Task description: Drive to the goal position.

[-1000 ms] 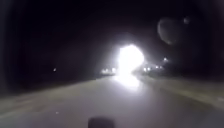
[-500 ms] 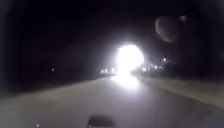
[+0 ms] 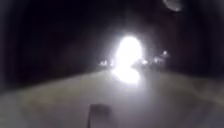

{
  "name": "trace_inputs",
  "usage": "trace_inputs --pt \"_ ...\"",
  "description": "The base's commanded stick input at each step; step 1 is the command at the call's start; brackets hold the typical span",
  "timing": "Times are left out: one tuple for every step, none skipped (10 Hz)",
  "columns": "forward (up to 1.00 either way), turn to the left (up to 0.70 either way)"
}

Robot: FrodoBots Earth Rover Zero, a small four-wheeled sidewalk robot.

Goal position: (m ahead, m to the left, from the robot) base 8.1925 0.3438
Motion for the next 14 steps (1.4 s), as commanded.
trace_inputs --pt "1.0 0.0" --pt "1.0 0.0" --pt "1.0 0.0" --pt "1.0 0.0" --pt "1.0 0.0" --pt "1.0 -0.01" --pt "1.0 -0.01" --pt "1.0 -0.02" --pt "1.0 -0.03" --pt "1.0 -0.05" --pt "1.0 -0.06" --pt "1.0 -0.06" --pt "1.0 -0.06" --pt "1.0 -0.06"
